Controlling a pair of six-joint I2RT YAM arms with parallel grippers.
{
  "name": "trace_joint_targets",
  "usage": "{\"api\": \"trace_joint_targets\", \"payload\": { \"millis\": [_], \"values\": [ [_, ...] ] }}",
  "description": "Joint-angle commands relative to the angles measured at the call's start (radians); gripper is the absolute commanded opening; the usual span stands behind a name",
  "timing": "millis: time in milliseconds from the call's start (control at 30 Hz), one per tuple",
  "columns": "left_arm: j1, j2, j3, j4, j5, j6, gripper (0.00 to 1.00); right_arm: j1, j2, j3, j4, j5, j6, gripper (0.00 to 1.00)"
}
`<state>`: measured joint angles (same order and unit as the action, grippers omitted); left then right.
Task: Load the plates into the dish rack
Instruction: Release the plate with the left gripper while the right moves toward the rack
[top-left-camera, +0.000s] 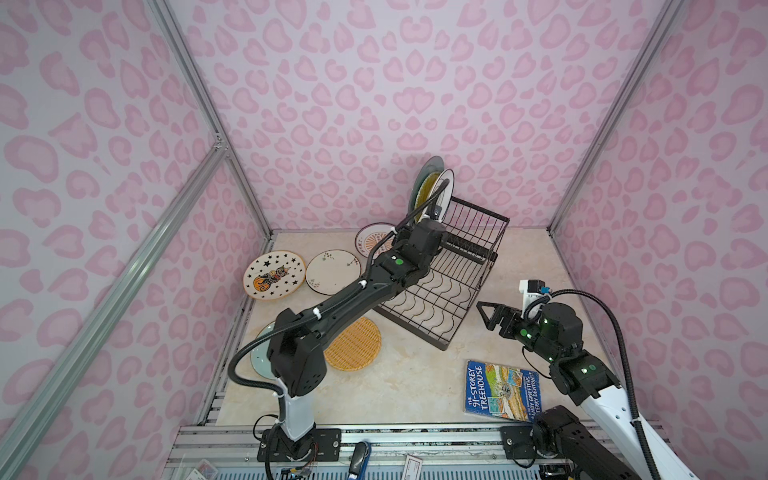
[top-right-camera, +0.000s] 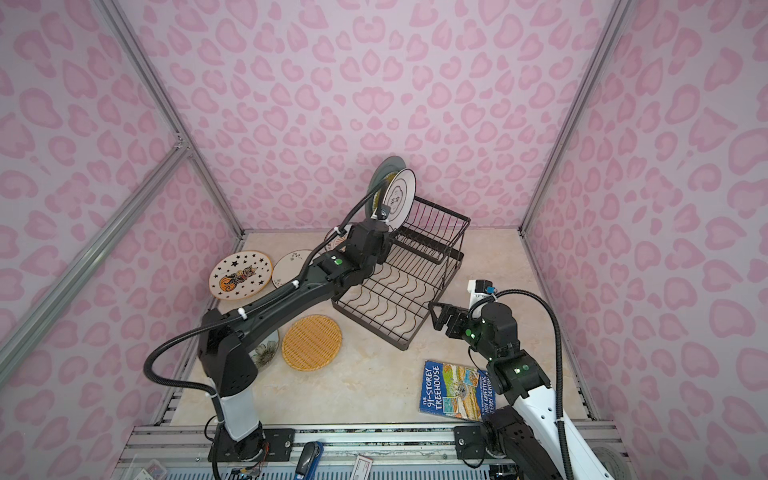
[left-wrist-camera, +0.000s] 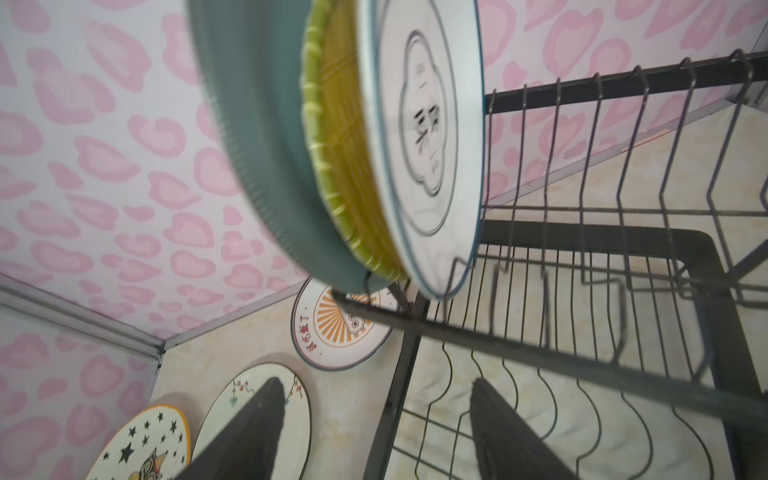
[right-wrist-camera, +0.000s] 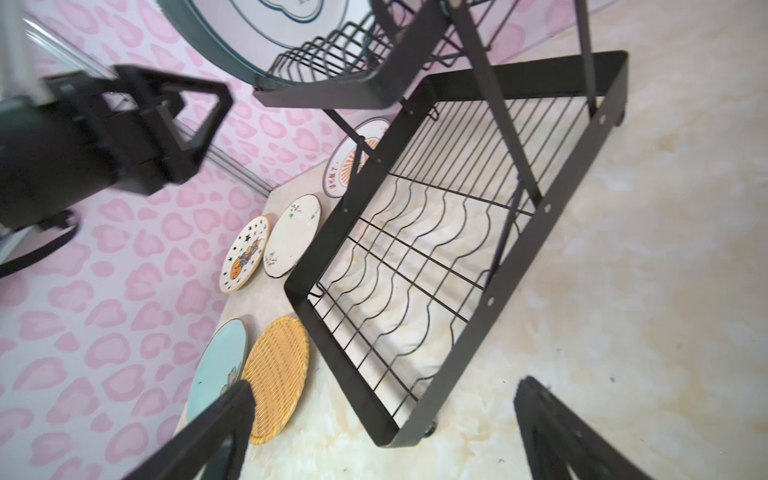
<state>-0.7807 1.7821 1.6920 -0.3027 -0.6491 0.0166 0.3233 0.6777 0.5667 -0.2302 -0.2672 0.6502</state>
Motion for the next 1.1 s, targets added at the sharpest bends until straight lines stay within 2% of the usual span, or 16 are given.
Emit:
{"api": "trace_joint_targets", "payload": {
  "millis": [0,133,300,433,500,600,767,933,1067],
  "values": [
    [0.038,-0.423,-0.144,0.054,0.097,-0.12,0.73,0.001,0.006,-0.023,-0.019,0.085,0.042,0.96],
    [0.118,-0.56,-0.306,0.069,0.231,-0.197,0.75,0.009,0.061,-0.051,0.037,0.08,0.083,0.94],
    [0.272,-0.636,-0.485,0.046,0.483,-0.322,0.87,0.04,0.151,-0.054,0.097,0.136,0.111,0.94],
    [0.423,-0.632,-0.617,0.072,0.737,-0.444,1.0,0.077,0.23,-0.067,0.155,0.194,0.147,0.94],
    [0.463,-0.598,-0.659,0.106,0.833,-0.476,0.97,0.096,0.276,-0.079,0.214,0.212,0.168,0.94],
    [0.483,-0.505,-0.665,0.129,0.88,-0.483,0.97,0.114,0.366,-0.068,0.272,0.24,0.186,0.93],
    [0.489,-0.318,-0.663,0.237,0.903,-0.535,1.0,0.125,0.503,-0.044,0.358,0.256,0.21,0.85],
    [0.489,-0.174,-0.636,0.271,0.921,-0.526,0.98,0.166,0.595,0.006,0.318,0.334,0.18,0.81],
    [0.478,-0.087,-0.603,0.269,0.95,-0.513,0.97,0.168,0.664,0.018,0.342,0.322,0.171,0.79]
  ]
}}
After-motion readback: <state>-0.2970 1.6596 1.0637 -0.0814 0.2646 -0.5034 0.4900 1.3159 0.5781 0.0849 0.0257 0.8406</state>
